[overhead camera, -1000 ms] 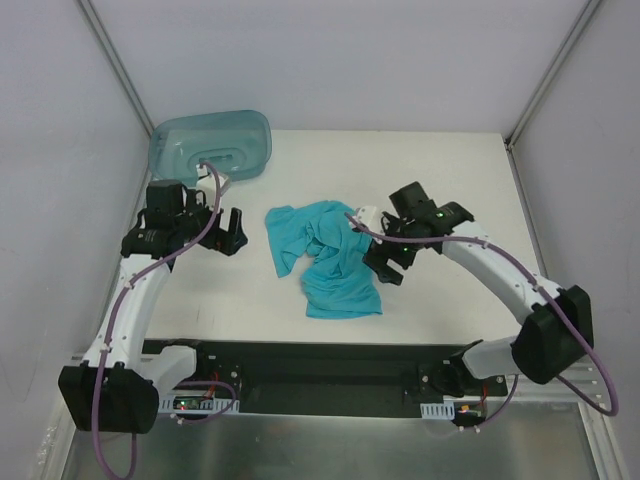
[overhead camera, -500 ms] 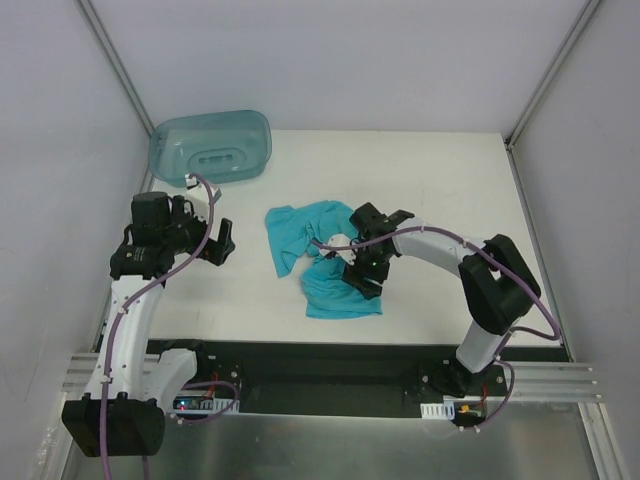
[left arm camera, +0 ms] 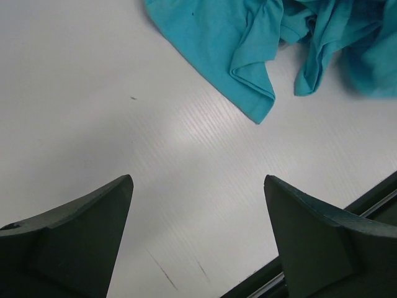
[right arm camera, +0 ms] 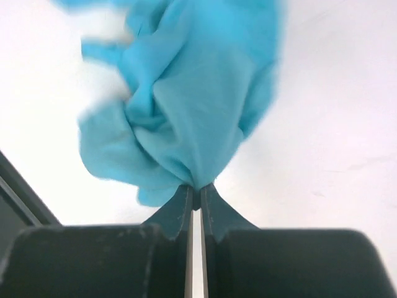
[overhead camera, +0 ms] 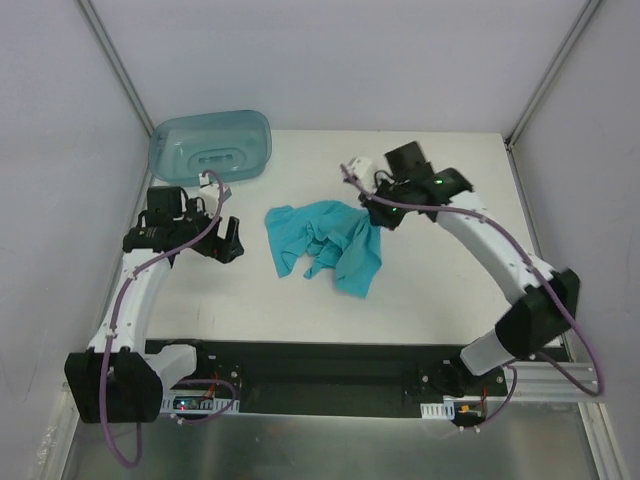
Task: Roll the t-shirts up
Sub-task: Flatten out the T-shirt at the center of the board.
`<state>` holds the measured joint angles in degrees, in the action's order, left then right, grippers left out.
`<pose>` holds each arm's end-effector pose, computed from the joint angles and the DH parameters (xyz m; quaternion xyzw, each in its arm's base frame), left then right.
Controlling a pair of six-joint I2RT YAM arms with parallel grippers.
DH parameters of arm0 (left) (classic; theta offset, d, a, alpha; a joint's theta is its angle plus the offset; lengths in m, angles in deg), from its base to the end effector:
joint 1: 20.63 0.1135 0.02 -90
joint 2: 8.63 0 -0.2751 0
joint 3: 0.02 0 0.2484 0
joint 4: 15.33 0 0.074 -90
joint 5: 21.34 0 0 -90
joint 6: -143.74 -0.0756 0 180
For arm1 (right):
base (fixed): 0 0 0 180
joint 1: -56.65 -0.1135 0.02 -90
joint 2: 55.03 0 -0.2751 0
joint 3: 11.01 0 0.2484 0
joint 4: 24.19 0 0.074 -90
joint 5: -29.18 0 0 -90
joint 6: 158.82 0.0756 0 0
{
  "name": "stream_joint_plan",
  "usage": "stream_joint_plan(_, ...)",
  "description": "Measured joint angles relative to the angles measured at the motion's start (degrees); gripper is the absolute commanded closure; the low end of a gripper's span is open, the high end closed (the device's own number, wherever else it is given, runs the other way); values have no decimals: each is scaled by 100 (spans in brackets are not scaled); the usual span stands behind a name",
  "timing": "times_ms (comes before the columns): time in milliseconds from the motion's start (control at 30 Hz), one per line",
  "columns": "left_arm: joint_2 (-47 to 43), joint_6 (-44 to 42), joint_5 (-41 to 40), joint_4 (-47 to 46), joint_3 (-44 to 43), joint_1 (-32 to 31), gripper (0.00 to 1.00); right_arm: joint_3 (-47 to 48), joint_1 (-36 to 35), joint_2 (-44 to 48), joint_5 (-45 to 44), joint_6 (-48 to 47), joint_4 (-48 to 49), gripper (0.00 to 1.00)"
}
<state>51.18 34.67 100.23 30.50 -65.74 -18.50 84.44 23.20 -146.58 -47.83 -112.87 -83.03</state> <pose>0.2362 -0.0308 0.2880 0.2423 0.8454 -0.1673 0.4457 0.2911 0.2127 0.2845 -0.6196 0.7176 0.0798 0.3080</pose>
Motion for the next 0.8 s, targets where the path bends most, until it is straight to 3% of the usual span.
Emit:
stream_joint_plan(167, 907, -4, -22, -72, -297, -431, 14, 1106, 662, 1394, 120, 164, -153, 99)
stream_joint_plan(300, 1609, -63, -125, -365, -656, -1353, 16, 1322, 1325, 1958, 116, 245, -254, 99)
stream_joint_plan(433, 2614, 295, -446, -575, -1196, -1910, 23, 1174, 1779, 1805, 136, 407, -374, 99)
stream_joint_plan(567, 3882, 940, -669, -879, -1856, -1976, 28, 643, 2061, 1502, 160, 485, -404, 99)
stream_joint_plan(800, 4323, 1268, -431, -859, -1799, -1985, 27, 313, 2420, 1394, 155, 660, -385, 99)
